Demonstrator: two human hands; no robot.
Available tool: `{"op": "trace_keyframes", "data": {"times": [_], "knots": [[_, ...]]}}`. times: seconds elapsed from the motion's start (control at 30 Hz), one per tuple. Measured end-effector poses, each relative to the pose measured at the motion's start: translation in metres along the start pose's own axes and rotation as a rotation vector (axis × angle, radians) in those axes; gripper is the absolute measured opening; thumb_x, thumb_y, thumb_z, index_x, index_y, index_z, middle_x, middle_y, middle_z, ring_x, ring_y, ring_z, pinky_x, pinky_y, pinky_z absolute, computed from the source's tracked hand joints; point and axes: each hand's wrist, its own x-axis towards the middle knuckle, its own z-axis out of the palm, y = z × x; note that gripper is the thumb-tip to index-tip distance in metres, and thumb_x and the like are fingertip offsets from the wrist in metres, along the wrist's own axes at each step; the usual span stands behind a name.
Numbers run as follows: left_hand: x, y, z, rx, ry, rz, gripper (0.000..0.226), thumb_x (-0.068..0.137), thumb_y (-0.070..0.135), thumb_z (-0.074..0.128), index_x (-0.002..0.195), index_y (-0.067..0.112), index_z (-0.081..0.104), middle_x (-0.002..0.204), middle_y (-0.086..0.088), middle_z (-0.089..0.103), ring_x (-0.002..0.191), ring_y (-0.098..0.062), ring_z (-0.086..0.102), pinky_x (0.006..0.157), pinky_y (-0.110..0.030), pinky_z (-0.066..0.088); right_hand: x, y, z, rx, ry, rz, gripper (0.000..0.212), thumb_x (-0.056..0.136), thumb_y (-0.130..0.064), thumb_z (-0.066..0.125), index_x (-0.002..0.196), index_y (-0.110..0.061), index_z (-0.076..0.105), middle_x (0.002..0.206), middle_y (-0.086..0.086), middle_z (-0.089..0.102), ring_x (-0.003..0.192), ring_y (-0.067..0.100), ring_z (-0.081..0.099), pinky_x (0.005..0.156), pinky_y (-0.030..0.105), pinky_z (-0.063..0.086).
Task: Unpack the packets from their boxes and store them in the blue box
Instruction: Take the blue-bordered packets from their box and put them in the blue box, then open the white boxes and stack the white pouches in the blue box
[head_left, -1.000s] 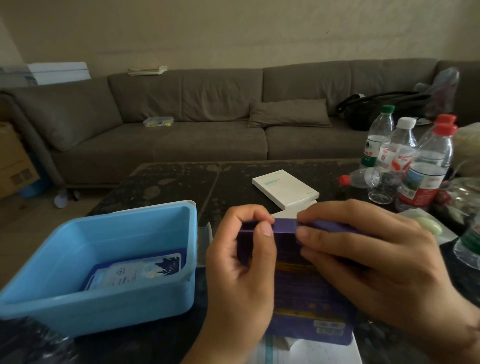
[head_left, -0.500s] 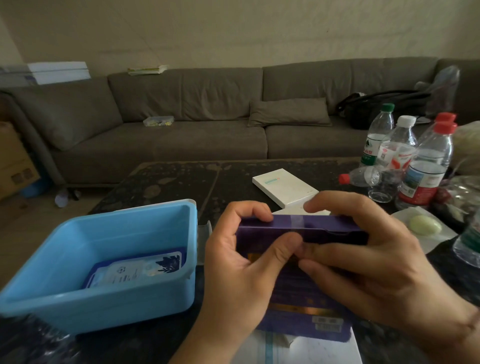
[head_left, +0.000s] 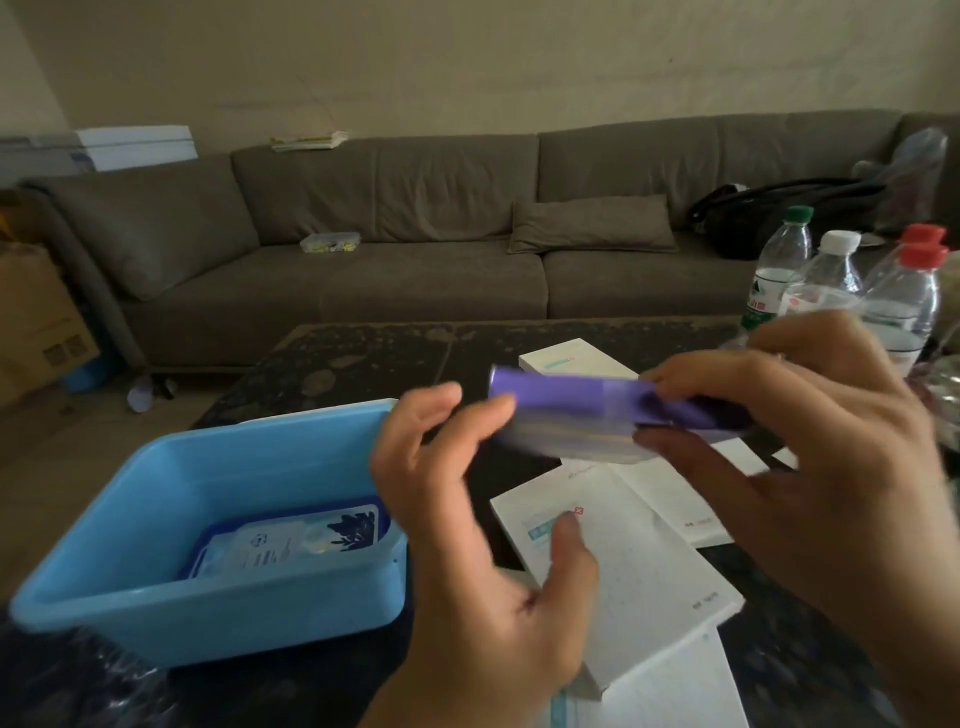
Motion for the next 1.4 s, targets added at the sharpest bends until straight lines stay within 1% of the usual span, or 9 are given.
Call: {"op": "trace_keyframes", "data": {"times": [0.1, 0.3, 0.37, 0.53, 0.67, 0.77, 1.0, 1.17, 1.4], "knots": [[-0.015, -0.001, -0.004, 0.028, 0.032, 0.032, 0.039, 0.073, 0.013, 0.061, 0.110, 0.019, 0.050, 0.116, -0.007, 0.046, 0.113, -0.023, 0.048, 0.096, -0.032, 0.039, -0.004, 0.006, 0.037, 0.125, 0.008, 0.148, 0.016, 0.084, -0.022, 0.075, 0.090, -0.008, 0.071, 0.093, 0.006, 0.073, 0.074, 0.025, 0.062, 0.057, 0.040, 0.053], [-0.040, -0.023, -0.015, 0.211, -0.590, 0.143, 0.019, 0.075, 0.012, 0.066, 0.087, 0.027, 0.064, 0.092, 0.010, 0.060, 0.083, -0.008, 0.057, 0.072, -0.025, 0.050, -0.028, 0.002, 0.111, 0.210, -0.243, 0.281, 0.021, 0.072, -0.005, 0.082, 0.082, -0.021, 0.073, 0.107, -0.004, 0.074, 0.070, 0.013, 0.066, 0.064, 0.032, 0.059], [-0.048, -0.033, -0.015, 0.292, -0.725, 0.117, 0.013, 0.075, 0.025, 0.064, 0.088, 0.030, 0.064, 0.092, 0.013, 0.060, 0.084, -0.007, 0.056, 0.069, -0.024, 0.051, -0.032, 0.001, 0.124, 0.235, -0.436, 0.302, 0.021, 0.080, -0.013, 0.076, 0.092, -0.028, 0.073, 0.124, -0.010, 0.066, 0.090, 0.011, 0.068, 0.078, 0.032, 0.060], [-0.060, -0.046, -0.018, 0.409, -1.011, -0.016, 0.027, 0.072, 0.050, 0.051, 0.092, 0.035, 0.060, 0.103, 0.017, 0.057, 0.090, -0.006, 0.060, 0.068, -0.018, 0.053, -0.037, 0.001, 0.130, 0.266, -0.888, 0.286, 0.041, 0.099, -0.026, 0.049, 0.129, -0.054, 0.051, 0.158, -0.032, -0.010, 0.140, 0.005, 0.031, 0.111, 0.029, 0.037], [-0.054, -0.041, -0.014, 0.417, -1.058, -0.133, 0.037, 0.077, 0.053, 0.050, 0.108, 0.033, 0.053, 0.123, 0.011, 0.048, 0.100, -0.013, 0.060, 0.078, -0.026, 0.053, -0.034, 0.003, 0.124, 0.213, -0.974, 0.259, 0.048, 0.103, -0.027, 0.040, 0.139, -0.058, 0.036, 0.156, -0.028, -0.025, 0.149, 0.007, -0.007, 0.121, 0.039, -0.004], [-0.049, -0.036, -0.012, 0.370, -1.156, -0.245, 0.052, 0.087, 0.050, 0.058, 0.130, 0.029, 0.038, 0.149, 0.010, 0.021, 0.124, -0.020, 0.045, 0.100, -0.037, 0.041, -0.032, 0.006, 0.119, 0.185, -1.020, 0.295, 0.046, 0.102, -0.035, 0.042, 0.141, -0.056, 0.034, 0.160, -0.024, -0.015, 0.151, 0.011, -0.010, 0.122, 0.041, -0.002], [-0.042, -0.032, -0.005, 0.299, -1.217, -0.505, 0.071, 0.088, 0.056, 0.061, 0.145, 0.036, 0.024, 0.160, 0.020, 0.001, 0.142, -0.009, 0.029, 0.115, -0.036, 0.030, -0.031, 0.015, 0.087, -0.018, -0.998, 0.741, 0.052, 0.094, -0.046, 0.054, 0.142, -0.032, 0.042, 0.135, -0.005, 0.056, 0.118, 0.016, 0.054, 0.095, 0.031, 0.050], [-0.041, -0.024, -0.003, 0.206, -1.074, -0.709, 0.071, 0.083, 0.054, 0.066, 0.141, 0.046, 0.027, 0.155, 0.031, 0.003, 0.141, -0.002, 0.023, 0.116, -0.035, 0.027, -0.036, 0.016, 0.082, 0.003, -1.032, 0.873, 0.061, 0.091, -0.056, 0.054, 0.142, -0.026, 0.042, 0.126, 0.000, 0.062, 0.092, 0.014, 0.052, 0.084, 0.027, 0.048], [-0.046, -0.020, -0.002, 0.061, -0.834, -0.758, 0.067, 0.067, 0.056, 0.069, 0.129, 0.047, 0.043, 0.147, 0.036, 0.015, 0.137, 0.009, 0.022, 0.113, -0.025, 0.025, -0.046, 0.017, 0.074, 0.109, -0.940, 1.071, 0.061, 0.090, -0.057, 0.054, 0.137, -0.018, 0.051, 0.122, 0.001, 0.063, 0.095, 0.015, 0.057, 0.089, 0.031, 0.049]]}}
